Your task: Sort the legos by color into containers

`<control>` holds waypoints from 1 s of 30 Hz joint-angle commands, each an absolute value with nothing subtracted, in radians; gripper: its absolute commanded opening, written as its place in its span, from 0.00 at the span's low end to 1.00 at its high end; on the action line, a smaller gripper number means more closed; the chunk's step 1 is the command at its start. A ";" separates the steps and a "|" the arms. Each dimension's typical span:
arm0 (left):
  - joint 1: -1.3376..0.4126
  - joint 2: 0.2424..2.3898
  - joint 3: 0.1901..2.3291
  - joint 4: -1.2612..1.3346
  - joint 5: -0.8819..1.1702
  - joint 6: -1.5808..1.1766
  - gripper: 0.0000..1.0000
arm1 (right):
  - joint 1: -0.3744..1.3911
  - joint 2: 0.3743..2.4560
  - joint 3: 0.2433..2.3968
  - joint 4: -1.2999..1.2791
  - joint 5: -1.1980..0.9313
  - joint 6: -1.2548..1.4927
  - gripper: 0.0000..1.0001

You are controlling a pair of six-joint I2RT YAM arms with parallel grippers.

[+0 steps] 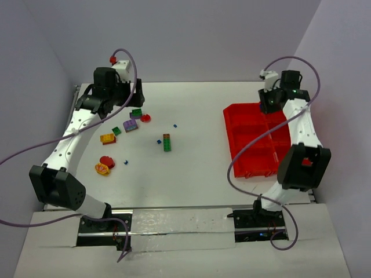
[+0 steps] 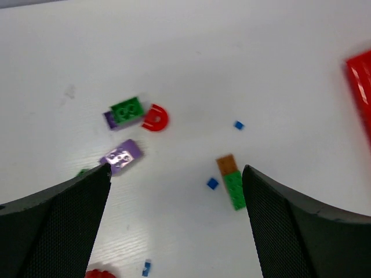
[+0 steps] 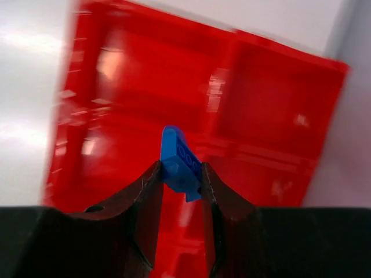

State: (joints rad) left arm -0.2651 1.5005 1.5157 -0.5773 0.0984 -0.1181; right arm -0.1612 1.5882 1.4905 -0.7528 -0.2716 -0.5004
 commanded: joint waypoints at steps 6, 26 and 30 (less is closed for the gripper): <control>-0.224 1.383 1.406 -0.409 -0.082 -0.149 0.99 | -0.299 1.899 1.794 -0.754 -0.090 -0.388 0.00; -0.169 1.306 1.109 -0.495 0.204 0.167 0.97 | -0.304 2.080 1.831 -0.709 -0.039 -0.397 0.47; -0.164 1.279 1.021 -0.573 0.251 0.303 0.95 | -0.304 2.077 1.830 -0.707 -0.043 -0.396 0.66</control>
State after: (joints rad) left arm -0.1733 1.3251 1.0734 -0.4954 0.1605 0.1424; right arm -0.3065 2.0766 1.8248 -0.7406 -0.0452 -0.4033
